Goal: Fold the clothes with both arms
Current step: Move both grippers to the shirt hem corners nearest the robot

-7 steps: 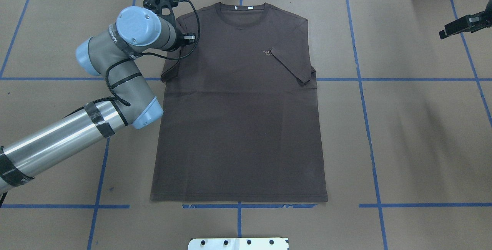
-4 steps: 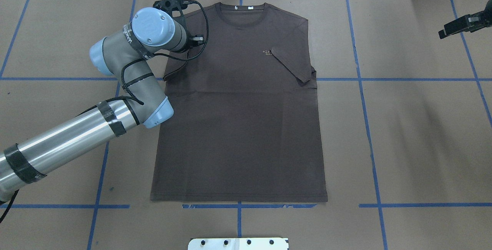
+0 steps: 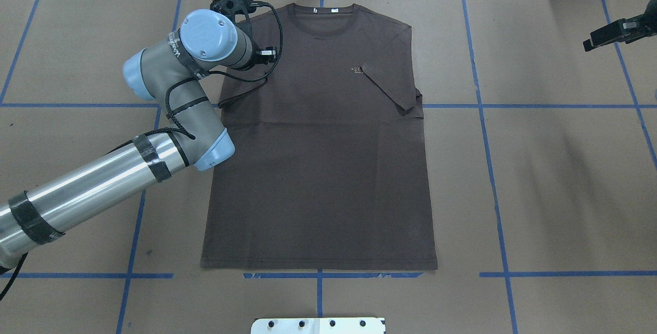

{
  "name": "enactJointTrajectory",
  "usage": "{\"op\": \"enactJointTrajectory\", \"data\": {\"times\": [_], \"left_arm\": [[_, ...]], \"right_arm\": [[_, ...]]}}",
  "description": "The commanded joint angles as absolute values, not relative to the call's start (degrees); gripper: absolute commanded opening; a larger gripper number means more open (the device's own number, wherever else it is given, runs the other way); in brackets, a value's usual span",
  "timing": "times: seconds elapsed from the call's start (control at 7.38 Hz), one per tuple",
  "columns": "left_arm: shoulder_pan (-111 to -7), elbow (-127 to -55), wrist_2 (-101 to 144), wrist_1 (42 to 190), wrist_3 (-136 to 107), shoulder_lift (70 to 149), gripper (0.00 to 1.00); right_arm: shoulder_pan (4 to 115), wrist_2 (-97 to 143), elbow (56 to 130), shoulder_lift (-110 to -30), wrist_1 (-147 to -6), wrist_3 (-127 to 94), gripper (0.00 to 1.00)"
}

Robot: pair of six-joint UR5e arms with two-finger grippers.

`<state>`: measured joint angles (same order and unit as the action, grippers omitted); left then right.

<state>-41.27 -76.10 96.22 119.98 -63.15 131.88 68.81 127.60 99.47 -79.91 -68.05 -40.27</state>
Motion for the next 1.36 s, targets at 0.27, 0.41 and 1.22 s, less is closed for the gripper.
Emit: {"op": "enactJointTrajectory", "data": {"times": [0.27,0.41,1.22], "left_arm": [[-36.2,-106.1,102.6,117.2,-63.7,112.5,1.0],[-33.3,-109.0,101.7,117.6,-69.5,109.2,1.0],[-15.8,-115.2,91.0,117.3,-81.1,95.6,0.8]], "right_arm": [[45.3,114.0,120.2,-92.5,-66.1,-69.6,1.0],[36.5,106.2,124.8,-94.9,-66.1,-77.2,1.0],[12.4,84.7,128.8,-97.1,-66.2,-93.1,1.0]]}}
